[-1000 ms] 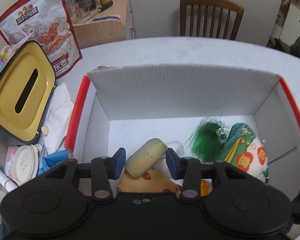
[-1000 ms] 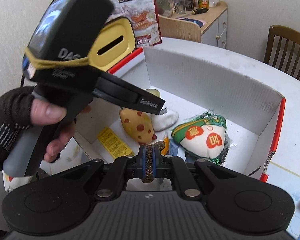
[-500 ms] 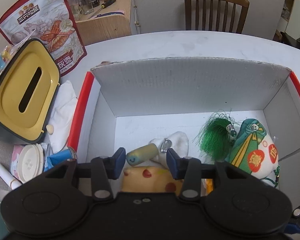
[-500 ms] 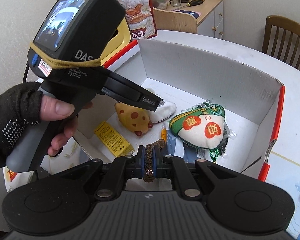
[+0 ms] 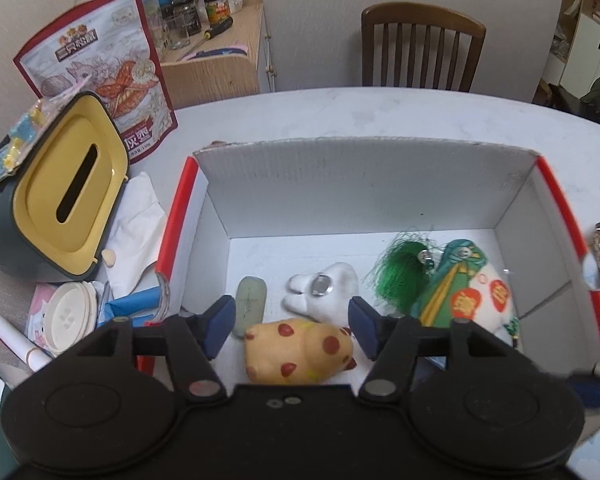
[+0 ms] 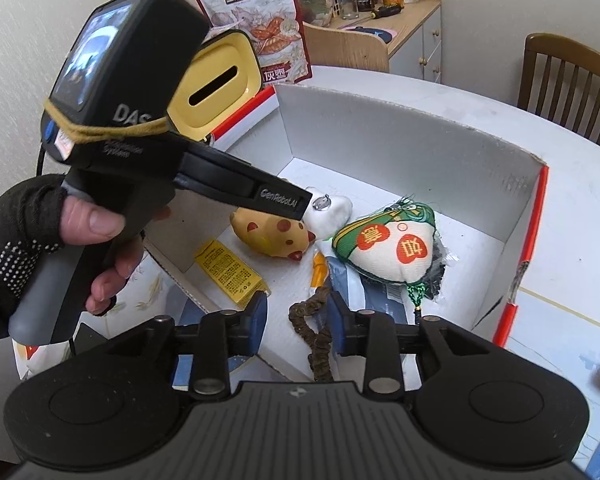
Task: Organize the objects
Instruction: 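Carry the yellow bar and bead bracelet into the red box and release both, then withdraw both tools from the box toward the silver snack bag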
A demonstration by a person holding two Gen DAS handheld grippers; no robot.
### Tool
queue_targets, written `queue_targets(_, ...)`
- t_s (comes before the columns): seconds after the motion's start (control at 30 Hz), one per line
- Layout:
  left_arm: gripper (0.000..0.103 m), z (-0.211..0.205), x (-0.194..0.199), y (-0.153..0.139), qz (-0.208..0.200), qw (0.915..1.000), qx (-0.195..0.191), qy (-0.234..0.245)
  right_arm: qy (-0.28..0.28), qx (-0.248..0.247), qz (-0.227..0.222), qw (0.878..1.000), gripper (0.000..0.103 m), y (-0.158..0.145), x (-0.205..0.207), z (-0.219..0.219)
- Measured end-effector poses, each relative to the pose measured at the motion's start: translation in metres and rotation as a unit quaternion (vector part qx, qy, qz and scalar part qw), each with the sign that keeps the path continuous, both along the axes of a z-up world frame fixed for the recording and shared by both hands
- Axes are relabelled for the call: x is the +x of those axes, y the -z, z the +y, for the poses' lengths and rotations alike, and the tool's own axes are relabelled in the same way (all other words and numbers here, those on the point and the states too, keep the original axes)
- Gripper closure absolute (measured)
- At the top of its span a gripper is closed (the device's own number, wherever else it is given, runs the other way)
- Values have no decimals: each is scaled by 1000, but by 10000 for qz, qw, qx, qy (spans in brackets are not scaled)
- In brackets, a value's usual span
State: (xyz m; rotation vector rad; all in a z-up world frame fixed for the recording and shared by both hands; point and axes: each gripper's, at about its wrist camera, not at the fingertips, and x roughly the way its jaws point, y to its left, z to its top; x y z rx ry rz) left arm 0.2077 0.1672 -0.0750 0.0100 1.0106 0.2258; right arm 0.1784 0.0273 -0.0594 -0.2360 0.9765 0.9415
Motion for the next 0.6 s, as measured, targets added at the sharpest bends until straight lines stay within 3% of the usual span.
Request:
queue_targets(0.1,41,-4,-8,-8,-81,10000,-24,28,24,37,-129,9999,54,-6,-4,-6)
queue_targets(0.37,39,-23,-31,-30,-339,9992,-103,197,134,215,-245,9994,54,-25,-6,-25)
queue_targets(0.6,27,-43,-50,-50,-610,9973,-215,359,166,361,-367,9985,50,-41,-11,-44)
